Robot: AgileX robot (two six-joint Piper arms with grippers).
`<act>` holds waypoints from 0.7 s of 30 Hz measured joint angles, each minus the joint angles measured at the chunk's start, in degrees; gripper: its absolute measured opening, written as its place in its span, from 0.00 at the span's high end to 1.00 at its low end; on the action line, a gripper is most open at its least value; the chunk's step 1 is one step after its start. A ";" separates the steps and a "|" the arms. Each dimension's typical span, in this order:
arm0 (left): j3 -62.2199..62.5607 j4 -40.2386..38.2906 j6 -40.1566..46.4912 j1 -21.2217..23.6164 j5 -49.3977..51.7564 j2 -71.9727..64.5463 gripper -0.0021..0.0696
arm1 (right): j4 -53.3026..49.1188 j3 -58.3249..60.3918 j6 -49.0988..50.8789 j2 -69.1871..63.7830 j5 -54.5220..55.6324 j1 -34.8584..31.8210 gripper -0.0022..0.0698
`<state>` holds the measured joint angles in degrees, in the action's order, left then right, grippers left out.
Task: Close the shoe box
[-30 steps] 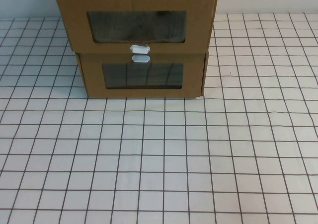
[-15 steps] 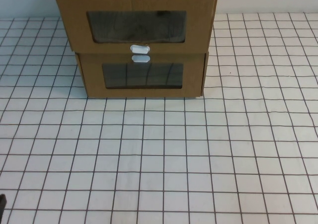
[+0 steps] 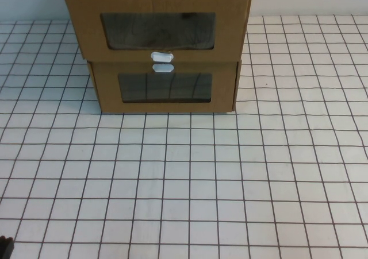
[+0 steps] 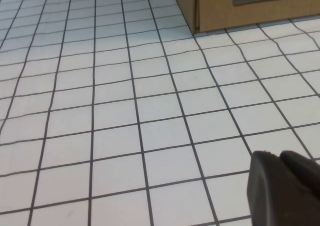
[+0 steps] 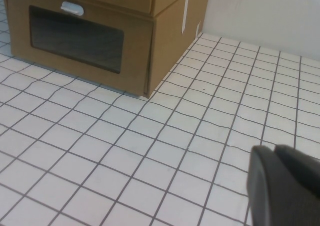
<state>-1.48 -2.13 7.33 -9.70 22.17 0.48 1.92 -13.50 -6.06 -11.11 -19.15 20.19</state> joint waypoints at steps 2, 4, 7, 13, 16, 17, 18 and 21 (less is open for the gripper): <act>0.00 0.00 0.00 0.00 0.00 0.00 0.97 | 0.00 0.00 0.00 0.00 0.00 0.00 0.99; 0.00 0.00 0.00 0.00 0.03 0.00 0.97 | 0.00 0.00 0.00 0.00 0.00 0.00 0.99; 0.00 0.00 0.00 0.00 0.13 0.00 0.97 | 0.00 0.00 0.00 0.00 0.00 0.00 0.99; 0.00 0.00 -0.13 0.00 0.13 0.00 0.97 | 0.00 0.00 0.00 0.00 0.00 0.00 0.99; 0.00 0.00 -0.13 0.00 0.13 0.00 0.97 | 0.00 0.00 0.00 0.55 0.00 0.00 0.99; 0.00 0.00 -0.13 0.00 0.13 0.00 0.97 | 0.00 0.00 0.00 1.11 0.00 -0.16 0.99; 0.00 0.00 -0.13 0.00 0.13 0.00 0.97 | 0.00 0.00 0.00 1.76 0.00 -0.58 0.99; 0.00 0.03 -0.13 0.00 0.13 0.00 0.97 | 0.00 0.00 0.00 4.72 -0.25 -1.86 0.99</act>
<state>-1.48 -2.11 7.19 -9.70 22.30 0.48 1.92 -13.50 -6.06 -6.38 -19.40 18.33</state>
